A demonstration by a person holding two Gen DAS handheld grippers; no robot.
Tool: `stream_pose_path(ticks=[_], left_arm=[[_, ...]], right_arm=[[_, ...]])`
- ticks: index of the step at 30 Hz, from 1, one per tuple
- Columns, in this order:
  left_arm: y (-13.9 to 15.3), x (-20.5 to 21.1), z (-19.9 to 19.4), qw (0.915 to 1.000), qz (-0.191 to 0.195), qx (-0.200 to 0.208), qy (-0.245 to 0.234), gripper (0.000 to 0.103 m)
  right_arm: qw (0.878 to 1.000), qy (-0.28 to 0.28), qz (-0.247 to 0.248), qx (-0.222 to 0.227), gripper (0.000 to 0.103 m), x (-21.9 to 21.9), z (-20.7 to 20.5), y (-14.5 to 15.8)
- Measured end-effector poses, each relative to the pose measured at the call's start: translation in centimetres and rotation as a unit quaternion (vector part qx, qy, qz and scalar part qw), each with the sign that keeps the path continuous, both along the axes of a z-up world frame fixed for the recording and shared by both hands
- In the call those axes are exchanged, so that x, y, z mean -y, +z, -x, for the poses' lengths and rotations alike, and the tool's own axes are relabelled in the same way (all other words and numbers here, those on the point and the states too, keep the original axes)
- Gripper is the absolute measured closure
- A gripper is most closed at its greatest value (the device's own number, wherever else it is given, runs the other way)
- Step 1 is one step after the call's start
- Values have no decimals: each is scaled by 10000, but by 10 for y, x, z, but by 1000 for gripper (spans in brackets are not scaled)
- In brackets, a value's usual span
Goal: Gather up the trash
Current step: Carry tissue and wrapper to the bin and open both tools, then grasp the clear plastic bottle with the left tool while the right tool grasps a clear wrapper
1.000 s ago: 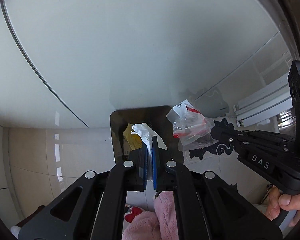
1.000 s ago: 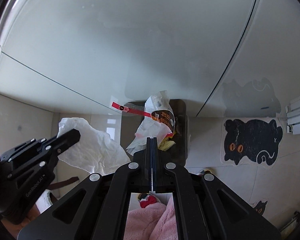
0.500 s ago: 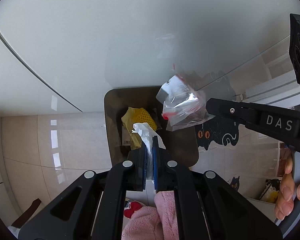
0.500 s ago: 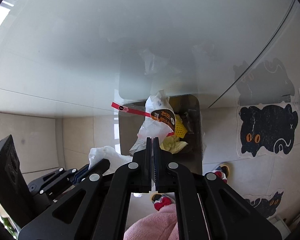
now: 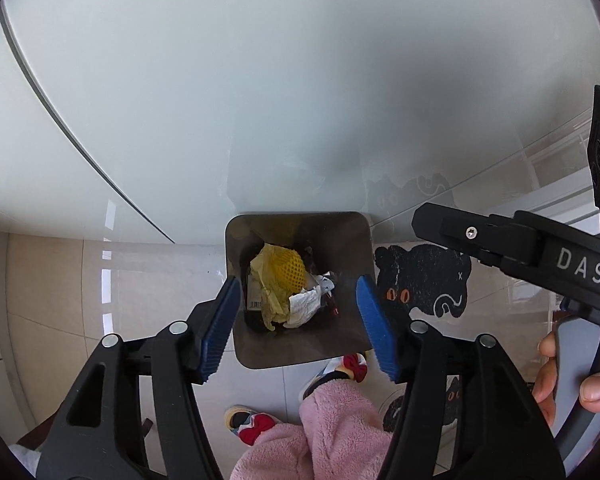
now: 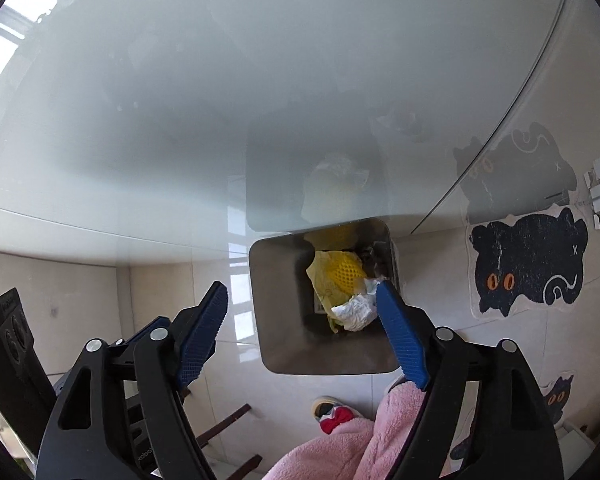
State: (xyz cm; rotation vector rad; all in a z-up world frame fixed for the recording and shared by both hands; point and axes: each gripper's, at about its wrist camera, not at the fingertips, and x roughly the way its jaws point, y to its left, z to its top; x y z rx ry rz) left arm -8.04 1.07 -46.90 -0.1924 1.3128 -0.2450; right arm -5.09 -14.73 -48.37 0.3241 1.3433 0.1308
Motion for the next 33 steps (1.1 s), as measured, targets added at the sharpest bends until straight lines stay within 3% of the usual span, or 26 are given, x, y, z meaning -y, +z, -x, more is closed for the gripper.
stream_pose_path(ticks=[3, 10, 15, 21, 26, 33], left_arm=[[27, -7, 5, 9998, 35, 150, 114, 33], [102, -21, 15, 9975, 22, 671, 213, 17], [164, -29, 21, 9928, 130, 1148, 318, 15], [246, -24, 16, 9790, 165, 2027, 110, 15], [288, -16, -8, 9668, 188, 2550, 12, 15], [312, -2, -58, 9565, -44, 2917, -63, 15]], right_arm=[[9997, -12, 88, 223, 3, -1, 5, 29], [9971, 80, 134, 749, 3, -4, 20, 110], [9910, 194, 134, 1316, 3, 1, 35, 175], [9776, 47, 88, 2101, 3, 29, 48, 243], [9667, -51, 172, 2553, 3, 55, 23, 279], [9560, 168, 482, 2889, 3, 72, -23, 296]])
